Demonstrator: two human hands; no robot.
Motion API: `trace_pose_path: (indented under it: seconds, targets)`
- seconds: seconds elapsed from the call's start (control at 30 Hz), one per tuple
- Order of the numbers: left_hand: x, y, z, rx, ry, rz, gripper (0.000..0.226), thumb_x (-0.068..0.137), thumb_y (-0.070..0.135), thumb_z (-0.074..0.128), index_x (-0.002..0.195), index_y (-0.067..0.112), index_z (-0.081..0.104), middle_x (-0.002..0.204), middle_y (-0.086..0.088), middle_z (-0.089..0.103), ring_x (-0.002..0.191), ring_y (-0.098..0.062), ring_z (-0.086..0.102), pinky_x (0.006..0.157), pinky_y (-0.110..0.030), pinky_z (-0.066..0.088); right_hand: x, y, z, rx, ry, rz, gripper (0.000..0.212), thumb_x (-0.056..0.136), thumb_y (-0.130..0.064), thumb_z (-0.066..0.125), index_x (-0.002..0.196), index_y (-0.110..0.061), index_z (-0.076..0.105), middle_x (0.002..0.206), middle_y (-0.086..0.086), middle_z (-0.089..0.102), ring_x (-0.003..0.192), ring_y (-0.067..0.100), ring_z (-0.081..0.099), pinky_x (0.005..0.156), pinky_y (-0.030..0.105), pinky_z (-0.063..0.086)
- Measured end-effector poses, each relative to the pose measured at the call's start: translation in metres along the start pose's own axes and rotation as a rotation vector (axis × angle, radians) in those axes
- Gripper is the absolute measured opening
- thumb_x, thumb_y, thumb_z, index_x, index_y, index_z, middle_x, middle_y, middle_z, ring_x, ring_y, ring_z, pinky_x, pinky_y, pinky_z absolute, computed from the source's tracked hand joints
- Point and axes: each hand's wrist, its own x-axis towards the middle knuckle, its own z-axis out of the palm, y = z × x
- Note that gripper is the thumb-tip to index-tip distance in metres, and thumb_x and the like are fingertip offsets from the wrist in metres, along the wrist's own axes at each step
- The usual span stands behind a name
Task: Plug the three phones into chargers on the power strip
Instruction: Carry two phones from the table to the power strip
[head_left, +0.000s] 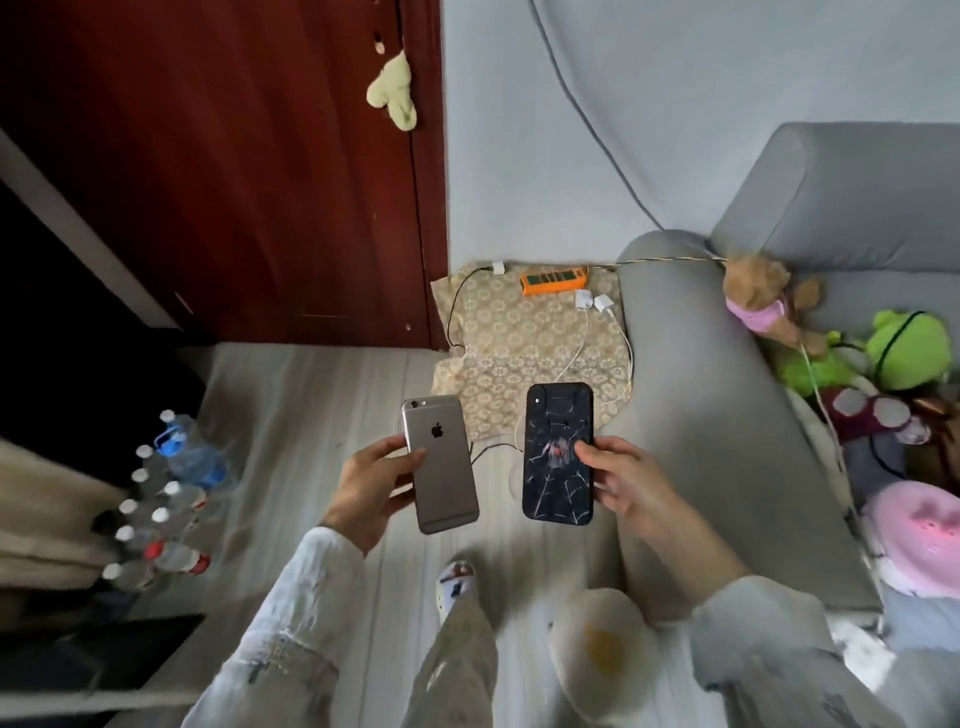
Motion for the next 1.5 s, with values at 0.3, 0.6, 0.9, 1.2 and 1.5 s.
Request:
trace_pose_path:
  seconds: [0.3,0.6,0.9,1.2,1.5]
  targets:
    - [0.147,0.069,0.053,0.047,0.020,-0.081,0.031,0.085,-0.002,0.055,0.116,0.004,0.057,0.084,-0.009,0.065,0.074,-0.021,0.061,0.063,-0.029,0.049,0.149,-0.071,0.016,0.015,0.051,0.083,0.012,0.080,-0.003,0.066,0.091,-0.007,0.064,0.088,0.010,0.069,0.068,0.015,0.069,0.057,0.025,0.055]
    - [0.278,0.073,0.127,0.051,0.150,-0.178,0.026,0.084,-0.003,0.057,0.108,0.007,0.055,0.081,-0.007,0.063,0.068,-0.019,0.059,0.058,-0.027,0.049,0.289,-0.114,-0.011,0.012,0.076,0.226,0.022,0.080,-0.002,0.066,0.102,-0.003,0.060,0.103,0.014,0.067,0.087,0.024,0.066,0.068,0.029,0.053]
    - [0.436,0.022,0.213,0.108,0.291,-0.275,0.021,0.084,-0.007,0.055,0.099,0.007,0.052,0.072,-0.005,0.057,0.062,-0.017,0.054,0.059,-0.027,0.045,0.468,-0.101,-0.054,-0.152,0.103,0.372,0.023,0.081,0.000,0.065,0.103,-0.004,0.058,0.111,0.019,0.065,0.089,0.029,0.065,0.077,0.036,0.056]
    - [0.566,-0.018,0.237,0.307,0.335,-0.286,0.031,0.078,-0.004,0.062,0.107,0.007,0.059,0.085,-0.014,0.063,0.073,-0.024,0.058,0.069,-0.036,0.051,0.591,-0.068,-0.061,-0.239,0.070,0.378,0.030,0.081,-0.001,0.065,0.111,-0.001,0.060,0.109,0.016,0.066,0.077,0.021,0.066,0.052,0.025,0.053]
    - [0.605,-0.026,0.245,0.525,0.341,-0.185,0.030,0.086,0.008,0.056,0.116,0.007,0.058,0.108,-0.013,0.066,0.097,-0.030,0.062,0.090,-0.045,0.052,0.627,-0.058,-0.048,-0.563,0.025,0.220,0.024,0.088,-0.012,0.059,0.109,-0.004,0.066,0.103,0.009,0.068,0.089,0.022,0.062,0.072,0.030,0.049]
